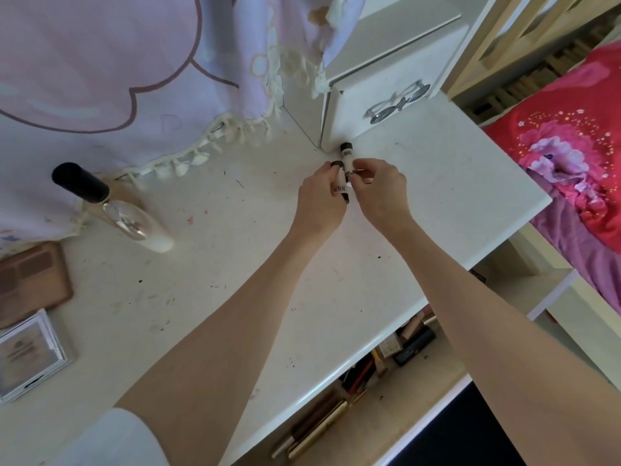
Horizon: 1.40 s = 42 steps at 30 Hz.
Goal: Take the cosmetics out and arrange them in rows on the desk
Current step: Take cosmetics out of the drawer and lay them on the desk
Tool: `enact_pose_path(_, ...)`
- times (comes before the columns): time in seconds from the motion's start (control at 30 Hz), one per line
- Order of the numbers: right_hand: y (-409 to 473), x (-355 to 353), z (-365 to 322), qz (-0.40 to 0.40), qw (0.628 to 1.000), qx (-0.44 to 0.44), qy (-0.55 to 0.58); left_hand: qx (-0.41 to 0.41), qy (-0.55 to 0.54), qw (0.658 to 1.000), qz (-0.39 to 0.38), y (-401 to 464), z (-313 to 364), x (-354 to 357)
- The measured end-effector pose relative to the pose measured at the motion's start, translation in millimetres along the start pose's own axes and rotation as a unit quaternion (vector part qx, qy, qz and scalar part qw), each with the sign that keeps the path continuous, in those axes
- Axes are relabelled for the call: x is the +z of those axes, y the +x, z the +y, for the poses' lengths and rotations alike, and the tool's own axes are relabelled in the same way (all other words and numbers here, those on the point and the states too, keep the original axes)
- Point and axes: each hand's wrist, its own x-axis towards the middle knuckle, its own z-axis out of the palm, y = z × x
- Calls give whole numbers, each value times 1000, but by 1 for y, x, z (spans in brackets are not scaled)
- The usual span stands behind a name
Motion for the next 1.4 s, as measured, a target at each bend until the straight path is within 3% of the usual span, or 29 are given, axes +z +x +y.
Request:
enact_pose_path(0.47,10,-7,8,-3,1000,-16,-17,-27,-31,997,60,14,-10,20)
enact_pose_path(0.77,-4,-14,17,8,1000,-8,1,-18,-21,999,33,-9,-10,12)
enact_pose_path(0.93,-36,-19,32,7,1000,-10,-27,46,99,994,-16,-53,-16,3)
enact_pose_path(1.1,-111,-6,74,15,976,-135,-168,141,301,941,-64,-110,-43,0)
enact_pose_path(1.23,-170,-7,91,-7,957,-170,-237,151,346,922,-83,-158,-47,-1)
enact_pose_path(1.4,-226,-12,106,15,966,-175,-191,157,333,925,-92,-225,-41,6)
